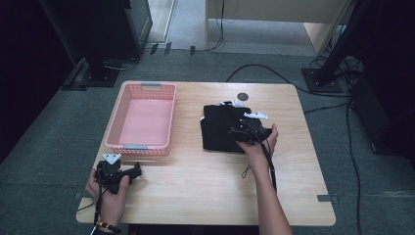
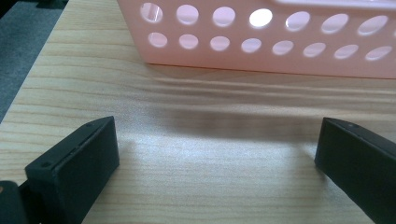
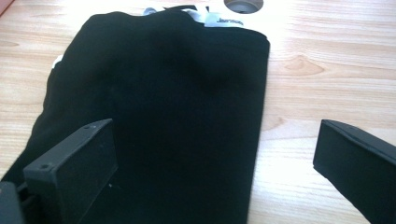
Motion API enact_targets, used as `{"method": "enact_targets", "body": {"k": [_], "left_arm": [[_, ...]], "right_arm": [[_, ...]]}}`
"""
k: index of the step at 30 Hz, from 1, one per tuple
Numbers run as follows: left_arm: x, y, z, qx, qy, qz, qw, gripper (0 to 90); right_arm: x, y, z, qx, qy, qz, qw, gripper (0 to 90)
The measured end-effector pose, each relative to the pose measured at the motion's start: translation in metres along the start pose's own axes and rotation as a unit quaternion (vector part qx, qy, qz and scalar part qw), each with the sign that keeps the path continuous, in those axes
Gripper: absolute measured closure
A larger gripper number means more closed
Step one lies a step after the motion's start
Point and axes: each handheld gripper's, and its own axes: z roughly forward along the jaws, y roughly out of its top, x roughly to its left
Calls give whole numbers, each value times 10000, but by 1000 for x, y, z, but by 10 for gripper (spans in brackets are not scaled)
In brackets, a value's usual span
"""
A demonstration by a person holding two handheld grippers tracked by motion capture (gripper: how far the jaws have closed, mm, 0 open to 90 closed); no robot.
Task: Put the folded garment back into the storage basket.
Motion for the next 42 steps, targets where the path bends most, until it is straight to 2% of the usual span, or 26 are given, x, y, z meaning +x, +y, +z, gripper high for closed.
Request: {"method": "enact_targets", "body": {"k": [19,24,28,42], "left_arm": [[0,0,0,0,0,-1,10000,0],[0,0,0,1,-1,1,10000,0],[0,0,0,1,-1,2,10000,0],[0,0,0,0,-1,-2,10000,0]], "right_arm": [[28,10,26,110,-6,-66,9999,0],[32,11,37,159,56,25,9999,0],[34,12,44,40,38,65,10000,0],[43,20,66,116,72,259,9996,0]]}}
